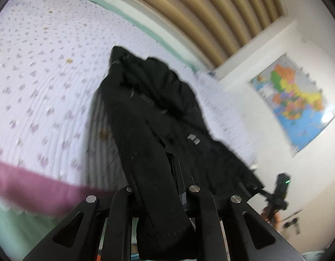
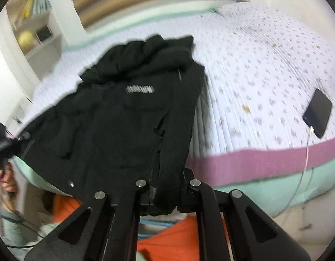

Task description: Fold large clothes

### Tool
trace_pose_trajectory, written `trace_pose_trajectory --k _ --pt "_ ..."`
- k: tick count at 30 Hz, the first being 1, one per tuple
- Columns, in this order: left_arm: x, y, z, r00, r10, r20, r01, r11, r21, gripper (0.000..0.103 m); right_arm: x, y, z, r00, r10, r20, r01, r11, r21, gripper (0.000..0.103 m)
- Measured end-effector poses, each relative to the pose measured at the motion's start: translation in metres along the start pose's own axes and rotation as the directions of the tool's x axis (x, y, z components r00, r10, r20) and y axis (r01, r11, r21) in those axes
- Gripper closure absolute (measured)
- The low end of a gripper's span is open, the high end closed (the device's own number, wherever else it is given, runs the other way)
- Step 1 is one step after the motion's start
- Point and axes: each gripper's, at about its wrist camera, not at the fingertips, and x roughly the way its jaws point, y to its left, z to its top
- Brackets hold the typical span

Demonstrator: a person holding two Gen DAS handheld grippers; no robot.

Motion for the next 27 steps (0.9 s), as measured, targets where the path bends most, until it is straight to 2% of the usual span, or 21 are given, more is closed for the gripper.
trace_pose_trajectory --k 6,10,14,18,20,22,24,27 --pt "0.003 -0.01 0.047 0.997 -0.058 0.054 0.058 0.998 -0.012 0.087 -0.01 -0.01 0.041 0.993 0.095 0.074 -0.097 0.995 0.029 0.091" --pt "0.01 -0.015 0.085 0.992 -0.069 0.101 0.071 0.997 -0.018 0.084 -0.007 -0.018 0.07 0.989 0.008 0.148 -0.018 0.997 0.07 0.091" --pt "0.026 -0.019 0.115 0.989 -0.073 0.128 0.076 0.997 -0.019 0.084 0.008 -0.024 0.107 0.982 0.037 0.187 -0.057 0.993 0.105 0.091" --pt "0.048 -0.031 0.152 0.985 0.014 0.17 -0.018 1.0 0.018 0.084 0.024 -0.02 0.158 0.972 0.024 0.232 -0.051 0.993 0.109 0.091" --pt "0.06 -0.031 0.172 0.978 0.035 0.203 -0.037 0.999 0.003 0.083 0.032 -0.025 0.19 0.965 -0.002 0.262 -0.034 0.99 0.134 0.09" --pt "0.074 -0.025 0.19 0.974 0.051 0.222 -0.043 0.998 -0.04 0.08 0.043 -0.026 0.216 0.955 -0.086 0.284 0.038 0.985 0.17 0.09" --pt "0.094 -0.017 0.203 0.969 0.108 0.224 -0.095 0.993 -0.066 0.079 0.067 -0.025 0.244 0.938 -0.207 0.279 0.152 0.966 0.209 0.09" --pt "0.13 -0.007 0.216 0.953 0.197 0.231 -0.189 0.98 -0.058 0.079 0.108 -0.024 0.27 0.932 -0.255 0.259 0.204 0.957 0.207 0.09"
